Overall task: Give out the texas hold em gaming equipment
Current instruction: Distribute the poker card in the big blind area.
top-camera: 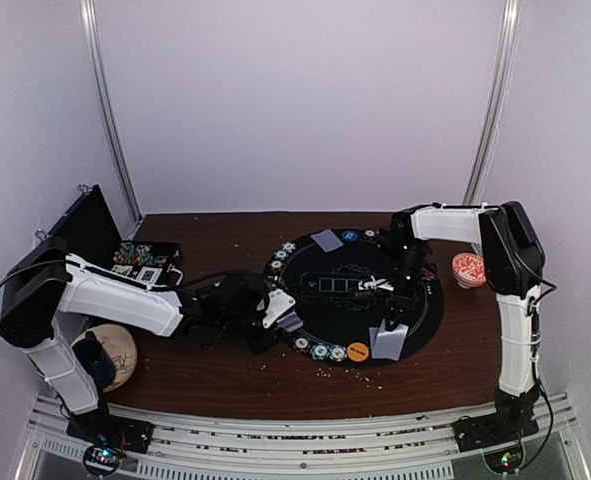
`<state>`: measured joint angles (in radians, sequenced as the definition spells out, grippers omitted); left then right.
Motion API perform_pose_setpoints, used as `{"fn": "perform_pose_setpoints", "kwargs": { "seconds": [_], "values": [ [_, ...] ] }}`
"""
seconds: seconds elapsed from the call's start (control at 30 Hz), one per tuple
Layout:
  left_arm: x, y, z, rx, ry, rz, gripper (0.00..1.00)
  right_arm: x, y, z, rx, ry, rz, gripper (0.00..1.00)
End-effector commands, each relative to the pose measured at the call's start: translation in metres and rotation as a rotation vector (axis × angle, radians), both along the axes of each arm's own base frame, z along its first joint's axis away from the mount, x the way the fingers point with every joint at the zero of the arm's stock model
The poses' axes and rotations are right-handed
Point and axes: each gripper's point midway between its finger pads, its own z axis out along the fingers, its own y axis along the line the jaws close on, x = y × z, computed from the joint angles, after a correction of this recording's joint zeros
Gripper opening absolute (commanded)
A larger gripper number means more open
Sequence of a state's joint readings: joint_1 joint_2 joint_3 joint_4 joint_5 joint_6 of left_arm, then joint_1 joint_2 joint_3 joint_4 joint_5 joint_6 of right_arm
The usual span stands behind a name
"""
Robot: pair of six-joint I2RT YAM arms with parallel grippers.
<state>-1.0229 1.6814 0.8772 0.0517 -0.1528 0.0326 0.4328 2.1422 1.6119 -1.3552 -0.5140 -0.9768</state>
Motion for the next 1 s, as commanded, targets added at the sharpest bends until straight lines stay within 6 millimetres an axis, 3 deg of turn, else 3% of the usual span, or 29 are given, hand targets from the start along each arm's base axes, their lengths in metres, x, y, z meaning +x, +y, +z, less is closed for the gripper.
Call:
{"fn": "perform_pose_setpoints", "kwargs": {
  "seconds": [0.0,0.8,0.97],
  "values": [
    [0.006,-0.016,0.018,-0.055,-0.041,-0.011,0.15,0.007,0.001,-0.004,-0.028,-0.023,0.025,0.07],
    [0.007,-0.016,0.017,-0.055,-0.039,-0.011,0.16,0.014,0.014,-0.011,-0.055,-0.086,0.056,0.15],
    [0.007,-0.016,0.016,-0.054,-0.037,-0.012,0.17,0.022,0.014,-0.012,-0.077,-0.128,0.043,0.22]
  ]
}}
